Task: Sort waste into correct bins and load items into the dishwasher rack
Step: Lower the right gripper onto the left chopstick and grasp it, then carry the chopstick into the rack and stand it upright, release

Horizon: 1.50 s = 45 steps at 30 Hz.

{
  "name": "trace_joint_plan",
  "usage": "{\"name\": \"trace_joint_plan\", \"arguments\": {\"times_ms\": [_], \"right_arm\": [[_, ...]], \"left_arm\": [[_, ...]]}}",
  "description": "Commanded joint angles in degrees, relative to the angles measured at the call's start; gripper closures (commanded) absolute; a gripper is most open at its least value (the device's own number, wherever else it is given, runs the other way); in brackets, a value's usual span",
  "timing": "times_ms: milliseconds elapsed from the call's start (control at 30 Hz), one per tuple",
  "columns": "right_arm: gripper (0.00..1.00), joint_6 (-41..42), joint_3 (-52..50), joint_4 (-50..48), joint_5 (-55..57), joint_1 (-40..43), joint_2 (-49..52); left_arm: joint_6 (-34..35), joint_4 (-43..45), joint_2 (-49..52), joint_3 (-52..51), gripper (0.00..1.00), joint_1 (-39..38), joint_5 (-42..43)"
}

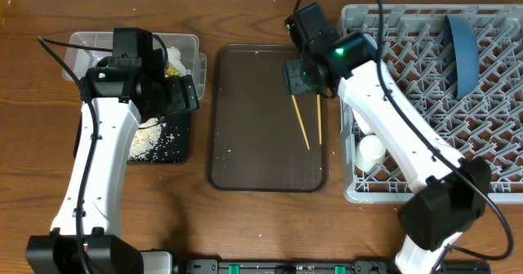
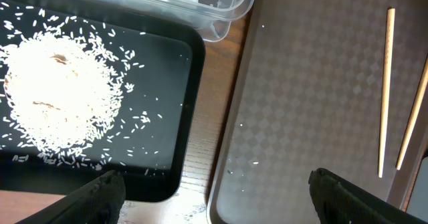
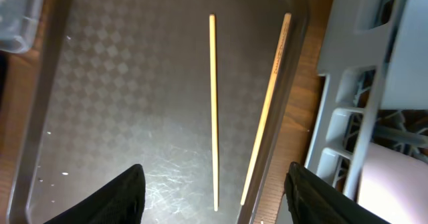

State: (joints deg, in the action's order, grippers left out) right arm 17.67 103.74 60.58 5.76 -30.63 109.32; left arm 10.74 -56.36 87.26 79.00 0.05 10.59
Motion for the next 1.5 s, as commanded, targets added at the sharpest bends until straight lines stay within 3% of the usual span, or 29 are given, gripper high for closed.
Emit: {"name": "trace_joint_plan", "arguments": {"times_ms": [0,800,1033,1133,1467], "right_arm": [[0.37,-0.2,-0.5,0.0,-0.3,-0.3,3.0],[0.59,-1.1,-0.5,-1.9,-1.5,-0.1,20.3],[0.81,-1.1,-0.5,-1.9,-1.5,-0.2,23.6],[0.99,-1.1,-0.5,-1.6,-1.5,-0.2,23.9],[0.99,-2.2,3.2,4.4,-5.0,0.3,19.5]], "left_arm": [[0.3,0.0,-0.4,1.0,0.1,0.2,0.3],[0.3,0.0,-0.4,1.0,0.1,0.2,0.3],[0.3,0.0,-0.4,1.0,0.1,0.2,0.3],[0.3,0.0,-0.4,1.0,0.09,0.2,0.3],[0.3,0.0,-0.4,1.0,0.1,0.2,0.3]]}}
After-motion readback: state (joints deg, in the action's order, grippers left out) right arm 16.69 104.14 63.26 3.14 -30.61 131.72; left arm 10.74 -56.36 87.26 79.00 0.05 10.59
